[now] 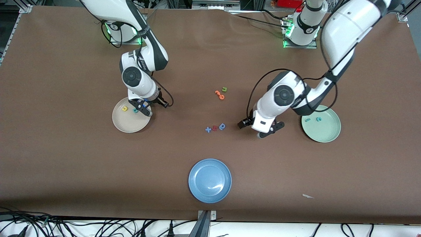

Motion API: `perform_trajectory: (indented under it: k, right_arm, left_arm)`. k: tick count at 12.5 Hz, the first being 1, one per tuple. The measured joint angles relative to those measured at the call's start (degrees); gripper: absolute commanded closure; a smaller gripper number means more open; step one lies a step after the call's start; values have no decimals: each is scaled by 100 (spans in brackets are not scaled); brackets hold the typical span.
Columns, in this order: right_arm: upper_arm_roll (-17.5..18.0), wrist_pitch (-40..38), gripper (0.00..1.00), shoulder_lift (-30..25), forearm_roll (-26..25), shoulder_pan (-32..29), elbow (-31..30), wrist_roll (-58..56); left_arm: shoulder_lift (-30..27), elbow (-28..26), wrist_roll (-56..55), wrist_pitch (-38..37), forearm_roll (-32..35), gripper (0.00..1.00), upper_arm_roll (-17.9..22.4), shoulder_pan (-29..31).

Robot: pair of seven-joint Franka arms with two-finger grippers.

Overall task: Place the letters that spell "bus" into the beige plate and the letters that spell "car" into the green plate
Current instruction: 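Drop the yellow 2 on the cream plate while the left reaches yellow d, then grasp the yellow d with the left gripper while the right gripper withdraws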

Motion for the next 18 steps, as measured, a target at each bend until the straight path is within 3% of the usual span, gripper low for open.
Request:
perform_trajectory:
  k: [2, 4, 6, 7, 8, 9, 14, 18]
  right_arm:
    - [-321, -576, 94, -139, 0, -4, 291, -462]
    - [-585, -864, 93, -134, -6, -25, 549, -913]
    - [-808, -853, 91, -3, -17, -51, 594, -1394]
    - [-873, -780, 76, 108, -17, -94, 602, -1587]
    - [-902, -684, 51, 235, -17, -148, 605, -1732]
    - [-908, -612, 1, 339, -17, -187, 613, -1779]
    - [-883, -801, 0, 384, -17, -148, 854, -1787]
    - [-884, -2063, 0, 187, -25, -147, 1711, -1890]
  left_arm:
    - [226, 221, 1, 32, 20, 8, 451, -579]
    - [379, 361, 30, 32, 110, 11, 531, -730]
    - [428, 417, 95, 32, 131, 22, 556, -729]
    - [431, 427, 154, 32, 149, 23, 576, -729]
    - [432, 432, 250, 32, 175, 23, 600, -728]
    - [433, 434, 333, 32, 191, 23, 616, -728]
    - [466, 435, 466, 20, 204, 23, 617, -751]
    - [497, 434, 473, 9, 204, 24, 615, -863]
